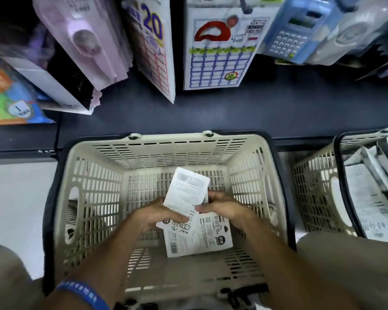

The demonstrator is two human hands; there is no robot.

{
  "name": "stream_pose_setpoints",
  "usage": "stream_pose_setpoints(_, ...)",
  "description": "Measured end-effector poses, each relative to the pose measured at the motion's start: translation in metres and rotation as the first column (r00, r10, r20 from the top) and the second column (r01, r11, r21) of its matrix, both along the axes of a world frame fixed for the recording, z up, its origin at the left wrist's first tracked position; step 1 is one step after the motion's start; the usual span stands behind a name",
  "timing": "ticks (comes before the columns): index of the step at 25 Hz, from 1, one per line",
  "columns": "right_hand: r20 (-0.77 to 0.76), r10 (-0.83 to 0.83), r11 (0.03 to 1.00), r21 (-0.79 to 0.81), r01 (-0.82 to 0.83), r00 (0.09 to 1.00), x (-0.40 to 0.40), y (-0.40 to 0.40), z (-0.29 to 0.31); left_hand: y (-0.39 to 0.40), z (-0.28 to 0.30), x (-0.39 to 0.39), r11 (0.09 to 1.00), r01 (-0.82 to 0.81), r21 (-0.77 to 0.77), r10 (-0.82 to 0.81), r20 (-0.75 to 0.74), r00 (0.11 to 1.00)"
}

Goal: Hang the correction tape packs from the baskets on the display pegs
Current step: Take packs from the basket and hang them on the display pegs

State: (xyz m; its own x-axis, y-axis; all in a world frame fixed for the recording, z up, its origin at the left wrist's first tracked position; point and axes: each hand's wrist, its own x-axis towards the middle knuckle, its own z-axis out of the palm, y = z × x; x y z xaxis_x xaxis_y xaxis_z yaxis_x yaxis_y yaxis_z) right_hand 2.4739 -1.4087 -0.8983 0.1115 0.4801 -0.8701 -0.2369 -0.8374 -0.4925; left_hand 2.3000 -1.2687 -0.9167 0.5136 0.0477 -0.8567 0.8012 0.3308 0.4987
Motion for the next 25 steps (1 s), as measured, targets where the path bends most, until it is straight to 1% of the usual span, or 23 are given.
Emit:
stream_pose_setpoints(4,0.053,-0.147,0.975,0.174,0.136,0.988,0.009,0.024,0.047,0.007,0.036,-0.002,0.983,-0.185,0.021,0.182,0.091,0.979)
stream_pose_setpoints(6,0.119,-0.176,0.958,0.249,0.142,0.977,0.021,0.038,0.082,0.016,0.062,0.002,0.963,-0.266,0.043,0.253,0.192,0.948)
stream_pose_setpoints(7,0.147,-0.217,0.944,0.283,0.169,0.965,0.029,0.045,0.101,0.021,0.078,0.004,0.953,-0.297,0.056,0.274,0.259,0.926)
stream_pose_setpoints(8,0.172,-0.288,0.925,0.303,0.228,0.942,0.037,0.052,0.125,0.027,0.097,0.005,0.943,-0.326,0.062,0.288,0.332,0.898)
stream_pose_setpoints(10,0.265,-0.379,0.901,0.323,0.288,0.887,0.056,0.065,0.171,0.037,0.139,0.01,0.913,-0.399,0.087,0.316,0.468,0.825)
stream_pose_setpoints(12,0.375,-0.343,0.925,0.298,0.238,0.861,0.074,0.067,0.221,0.049,0.19,0.015,0.844,-0.511,0.163,0.33,0.593,0.735)
stream_pose_setpoints(13,0.399,-0.274,0.95,0.252,0.183,0.875,0.081,0.065,0.245,0.054,0.217,0.018,0.791,-0.576,0.205,0.322,0.661,0.678)
stream_pose_setpoints(14,0.379,-0.174,0.976,0.192,0.106,0.909,0.083,0.061,0.268,0.059,0.244,0.021,0.733,-0.635,0.243,0.297,0.725,0.621)
stream_pose_setpoints(15,0.328,-0.041,0.987,0.158,-0.012,0.944,0.083,0.057,0.291,0.062,0.274,0.022,0.675,-0.68,0.286,0.242,0.785,0.571)
stream_pose_setpoints(16,0.245,0.06,0.979,0.173,-0.105,0.968,0.078,0.054,0.313,0.063,0.302,0.023,0.624,-0.709,0.329,0.162,0.833,0.529)
stream_pose_setpoints(17,0.158,0.101,0.962,0.238,-0.137,0.982,0.072,0.053,0.332,0.064,0.329,0.023,0.578,-0.727,0.371,0.068,0.866,0.496)
stream_pose_setpoints(18,0.079,0.08,0.939,0.329,-0.101,0.994,0.064,0.053,0.351,0.063,0.356,0.022,0.539,-0.736,0.409,-0.031,0.883,0.468)
stream_pose_setpoints(19,0.031,0.021,0.906,0.421,-0.032,0.999,0.058,0.055,0.367,0.062,0.382,0.02,0.507,-0.74,0.442,-0.124,0.887,0.444)
stream_pose_setpoints(21,-0.036,-0.115,0.815,0.568,0.115,0.993,0.047,0.057,0.396,0.064,0.419,0.013,0.499,-0.718,0.485,-0.263,0.874,0.408)
stream_pose_setpoints(23,-0.145,-0.201,0.725,0.642,0.247,0.969,0.044,0.055,0.416,0.065,0.438,0.005,0.492,-0.744,0.452,-0.295,0.89,0.347)
stream_pose_setpoints(25,-0.185,-0.229,0.696,0.655,0.294,0.956,0.043,0.053,0.427,0.067,0.438,-0.002,0.493,-0.793,0.358,-0.227,0.933,0.28)
